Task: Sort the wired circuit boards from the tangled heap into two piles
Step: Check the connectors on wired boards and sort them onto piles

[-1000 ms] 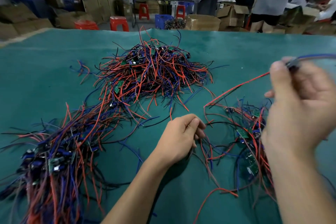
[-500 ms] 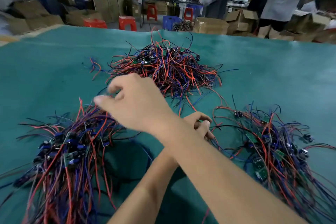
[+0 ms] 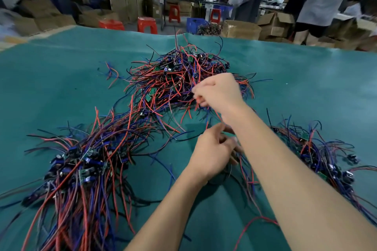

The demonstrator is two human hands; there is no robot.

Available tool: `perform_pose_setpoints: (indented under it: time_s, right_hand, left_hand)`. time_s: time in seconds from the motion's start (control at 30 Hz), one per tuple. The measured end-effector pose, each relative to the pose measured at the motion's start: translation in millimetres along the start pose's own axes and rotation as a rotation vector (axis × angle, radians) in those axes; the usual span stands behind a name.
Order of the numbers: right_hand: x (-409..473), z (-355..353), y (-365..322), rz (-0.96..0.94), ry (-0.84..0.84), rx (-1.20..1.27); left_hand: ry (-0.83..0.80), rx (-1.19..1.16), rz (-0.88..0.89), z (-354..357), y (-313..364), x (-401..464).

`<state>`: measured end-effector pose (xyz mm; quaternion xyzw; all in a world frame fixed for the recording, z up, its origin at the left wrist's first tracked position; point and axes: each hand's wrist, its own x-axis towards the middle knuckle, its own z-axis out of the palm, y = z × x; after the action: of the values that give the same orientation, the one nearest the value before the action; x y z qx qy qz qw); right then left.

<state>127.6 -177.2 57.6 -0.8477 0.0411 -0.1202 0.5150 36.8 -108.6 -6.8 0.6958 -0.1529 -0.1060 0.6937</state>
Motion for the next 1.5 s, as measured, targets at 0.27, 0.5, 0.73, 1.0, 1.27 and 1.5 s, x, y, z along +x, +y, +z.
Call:
perform_pose_setpoints:
  time_s: [0.27,0.5,0.73,1.0,1.27,1.5]
  right_hand:
    - [-87.6,-89.0,25.0,-0.017,0.094,0.222]
    - [-132.9,-68.9,38.2,0.004,-0.433,0.067]
    - [-140.1,-61.0,34.0,-0.038,-0.6,0.155]
    - [-119.0,-78.3,65.2,0.044,0.264,0.103]
    - [-119.8,-69.5,61.5,0.144,0.127,0.543]
    - [-119.7,-67.0,59.4,0.176,0.115,0.667]
  left_hand:
    - [0.168,-0.416,-0.113,-7.4,7.8,4.1]
    - [0.149,-0.331,-0.14,-8.1,1.2,5.8]
    - [0.128,-0.228,-0.153,-12.1,-2.5,3.9]
    - [0.054,-0.237,-0.116,-8.7,1.9,2.3]
    - [-0.044,-0.157,-0.061,-9.2,5.6,-2.4]
    - [-0.085,-0.073,0.07,-8.5,5.4,-4.7]
